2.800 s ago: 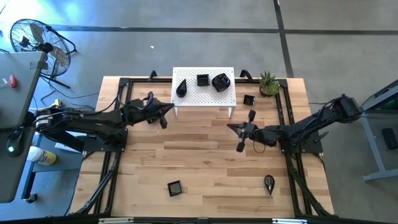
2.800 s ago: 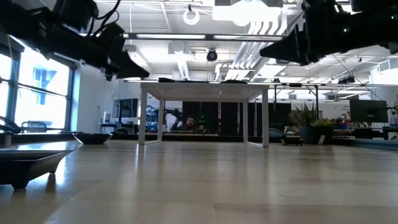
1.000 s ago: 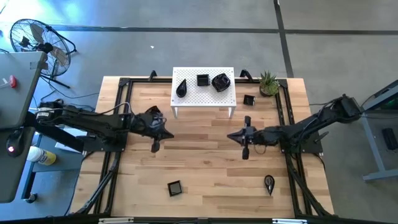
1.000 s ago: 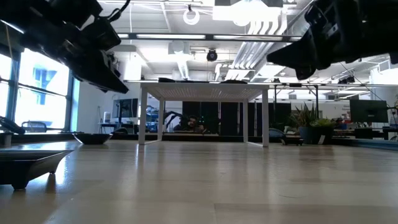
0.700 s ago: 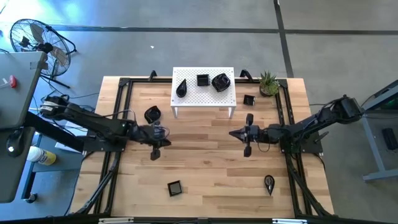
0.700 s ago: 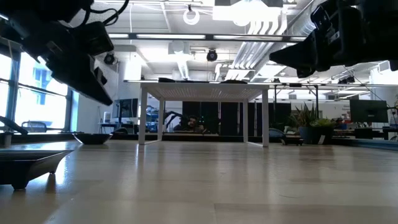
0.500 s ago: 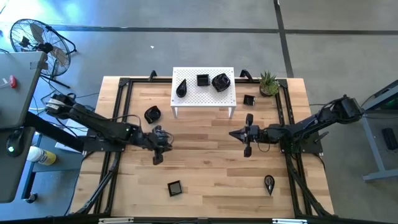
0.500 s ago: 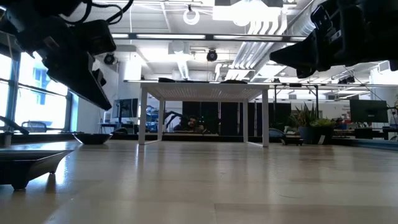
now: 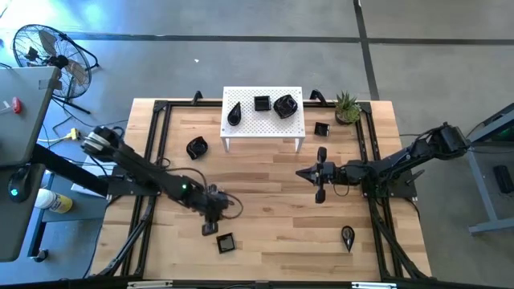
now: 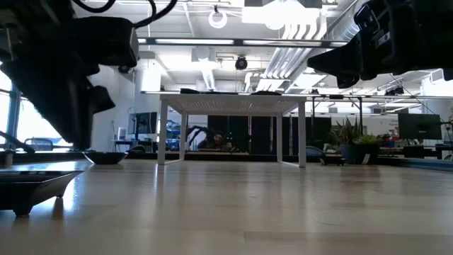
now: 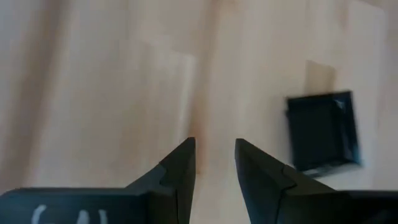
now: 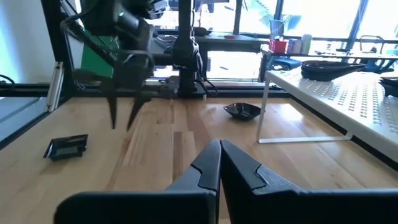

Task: Pick & Place Mini shaped plates
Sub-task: Stack the square bowl on top of the square bowls on the shelf

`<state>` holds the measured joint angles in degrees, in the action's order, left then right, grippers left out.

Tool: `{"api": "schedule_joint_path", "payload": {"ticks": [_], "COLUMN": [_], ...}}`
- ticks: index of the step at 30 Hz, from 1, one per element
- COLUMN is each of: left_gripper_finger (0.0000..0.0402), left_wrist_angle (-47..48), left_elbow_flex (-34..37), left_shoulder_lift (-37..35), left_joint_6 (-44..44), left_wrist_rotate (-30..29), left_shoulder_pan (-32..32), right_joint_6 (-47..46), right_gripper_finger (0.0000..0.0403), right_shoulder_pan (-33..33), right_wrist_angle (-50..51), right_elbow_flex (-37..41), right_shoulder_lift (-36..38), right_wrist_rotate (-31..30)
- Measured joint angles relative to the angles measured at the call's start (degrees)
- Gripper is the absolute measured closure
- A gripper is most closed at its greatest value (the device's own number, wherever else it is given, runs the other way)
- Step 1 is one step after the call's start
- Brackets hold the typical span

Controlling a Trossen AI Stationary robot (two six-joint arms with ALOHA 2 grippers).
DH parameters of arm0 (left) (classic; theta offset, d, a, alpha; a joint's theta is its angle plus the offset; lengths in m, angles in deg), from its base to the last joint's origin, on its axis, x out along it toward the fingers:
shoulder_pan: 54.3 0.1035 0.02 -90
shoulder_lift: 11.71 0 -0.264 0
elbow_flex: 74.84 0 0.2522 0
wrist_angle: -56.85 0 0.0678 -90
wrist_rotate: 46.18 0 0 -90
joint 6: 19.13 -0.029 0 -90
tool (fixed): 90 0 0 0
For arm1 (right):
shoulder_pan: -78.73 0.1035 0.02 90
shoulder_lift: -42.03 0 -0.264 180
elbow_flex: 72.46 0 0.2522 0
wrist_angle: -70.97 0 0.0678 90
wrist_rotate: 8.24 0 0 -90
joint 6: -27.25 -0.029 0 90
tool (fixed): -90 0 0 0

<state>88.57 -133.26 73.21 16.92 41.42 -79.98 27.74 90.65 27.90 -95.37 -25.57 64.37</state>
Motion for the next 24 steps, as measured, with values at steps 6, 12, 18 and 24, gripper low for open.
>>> {"api": "schedule_joint_path", "payload": {"ticks": [6, 12, 18, 24], "left_gripper_finger": [0.0291, 0.0291, 0.0291, 0.0291], "left_wrist_angle": [-1.1, -1.6, -3.4, -6.7], "left_elbow_flex": [-3.3, -4.6, -4.8, -4.8], "left_shoulder_lift": [6.8, 10.6, 10.9, 10.9], "left_joint_6": [1.7, 2.4, 3.5, 3.4], "left_wrist_rotate": [7.0, 8.2, 10.7, 13.9], "left_shoulder_pan": [-2.2, -3.0, -2.8, -2.8], "right_joint_6": [0.0, 0.0, 0.1, 0.2], "right_gripper_finger": [0.0396, 0.0401, 0.0395, 0.0399], "right_shoulder_pan": [0.0, 0.0, 0.0, 0.0], "right_wrist_angle": [0.0, -0.1, -0.5, -0.5], "right_elbow_flex": [0.0, 0.0, 0.0, 0.0], "right_shoulder_lift": [0.0, 0.0, 0.0, 0.0], "right_wrist_rotate": [1.3, 1.5, 1.5, 1.5]}}
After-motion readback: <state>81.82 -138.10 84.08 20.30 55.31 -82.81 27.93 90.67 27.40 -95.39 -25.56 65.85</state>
